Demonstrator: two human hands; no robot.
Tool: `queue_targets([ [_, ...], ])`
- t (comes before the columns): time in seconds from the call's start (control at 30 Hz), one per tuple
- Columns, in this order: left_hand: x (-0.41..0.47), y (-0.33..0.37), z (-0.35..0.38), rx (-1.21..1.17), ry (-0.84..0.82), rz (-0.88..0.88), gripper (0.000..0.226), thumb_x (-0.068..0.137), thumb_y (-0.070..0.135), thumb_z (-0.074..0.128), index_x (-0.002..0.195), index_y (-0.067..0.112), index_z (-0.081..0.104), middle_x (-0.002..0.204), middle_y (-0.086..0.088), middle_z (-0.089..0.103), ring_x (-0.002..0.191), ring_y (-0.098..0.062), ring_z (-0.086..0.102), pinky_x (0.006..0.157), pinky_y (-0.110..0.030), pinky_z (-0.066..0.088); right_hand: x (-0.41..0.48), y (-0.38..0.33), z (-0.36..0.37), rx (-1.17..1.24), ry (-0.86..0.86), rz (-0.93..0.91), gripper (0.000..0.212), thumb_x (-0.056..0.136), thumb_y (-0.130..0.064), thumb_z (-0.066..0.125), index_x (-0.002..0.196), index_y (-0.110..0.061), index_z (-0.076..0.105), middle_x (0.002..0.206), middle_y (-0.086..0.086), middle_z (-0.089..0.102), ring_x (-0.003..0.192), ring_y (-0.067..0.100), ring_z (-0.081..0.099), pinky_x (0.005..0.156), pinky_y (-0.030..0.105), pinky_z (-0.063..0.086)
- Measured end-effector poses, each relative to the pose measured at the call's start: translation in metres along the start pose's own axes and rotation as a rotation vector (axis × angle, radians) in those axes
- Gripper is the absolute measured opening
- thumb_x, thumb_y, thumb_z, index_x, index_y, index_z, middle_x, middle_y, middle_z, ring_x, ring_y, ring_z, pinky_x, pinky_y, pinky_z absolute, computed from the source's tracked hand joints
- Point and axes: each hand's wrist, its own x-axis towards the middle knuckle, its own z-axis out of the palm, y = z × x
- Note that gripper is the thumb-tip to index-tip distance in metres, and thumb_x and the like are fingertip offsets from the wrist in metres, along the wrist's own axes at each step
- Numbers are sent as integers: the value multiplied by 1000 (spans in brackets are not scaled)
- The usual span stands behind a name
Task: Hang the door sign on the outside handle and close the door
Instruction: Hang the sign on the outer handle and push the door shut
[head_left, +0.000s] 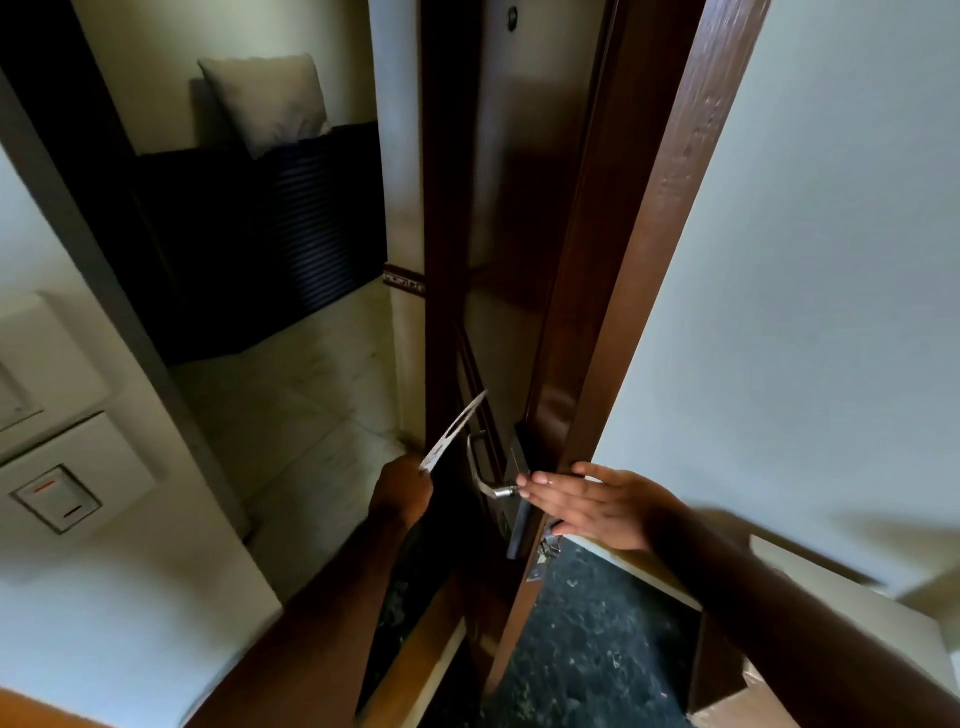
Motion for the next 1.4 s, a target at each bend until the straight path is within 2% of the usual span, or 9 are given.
queue_targets([
  [0.17,17,0,20,161,-37,54,34,95,13,56,127,6,66,124,-15,69,114,-31,66,97,-37,54,-3,-2,11,-36,1,-2,73,107,-56,35,161,-11,14,171,5,4,156,16,1,127,40,-3],
  [0.33,25,-7,39,280,-107,19,31,95,15,56,123,2,64,125,-16,66,118,-32,63,98,-37,53,-4,-5,16,2,39,-12,69,106,-56,39,159,-14,26,168,1,19,155,16,8,126,37,3],
  [0.5,13,-19,60,299,-154,30,33,97,15,55,126,0,62,130,-19,64,122,-33,61,101,-36,50,-4,-10,24,-124,18,-21,66,111,-47,24,161,-7,12,170,12,0,156,21,-3,126,43,-6],
  [0.67,-42,-33,97,344,-183,177,42,107,25,40,146,9,43,145,-10,53,133,-22,52,112,-29,39,-3,-9,25,-75,21,-6,67,110,-48,24,161,-7,10,170,11,-2,156,21,-5,126,42,-7],
  [0.83,-67,-24,132,185,-207,310,71,97,18,53,158,15,16,162,-6,29,145,-20,38,117,-32,37,-2,-7,21,8,40,9,71,106,-56,38,160,-13,23,170,6,8,156,16,4,127,39,-2],
  [0.93,-72,-14,142,287,-135,280,82,98,35,55,160,8,8,166,-9,15,152,-21,25,122,-29,24,-3,-6,17,35,60,17,69,105,-55,42,158,-13,29,170,6,12,156,16,7,127,38,1],
  [1.17,-66,-31,127,406,-124,227,81,100,23,54,161,14,1,167,-8,8,154,-23,17,122,-33,22,0,-6,16,-52,24,12,70,106,-56,35,160,-13,22,170,8,3,156,19,0,127,41,-4],
  [1.3,-57,-22,71,138,-4,198,81,91,13,65,158,17,19,162,-6,29,150,-25,29,120,-41,35,5,-7,14,-70,42,20,70,107,-55,34,160,-11,20,170,10,2,156,19,-1,127,41,-4],
  [1.4,-53,28,18,-149,232,359,75,88,-5,60,154,11,30,159,-9,34,147,-23,34,117,-44,40,14,-12,11,-38,36,19,73,107,-55,35,160,-9,18,170,10,2,156,20,0,127,41,-4],
])
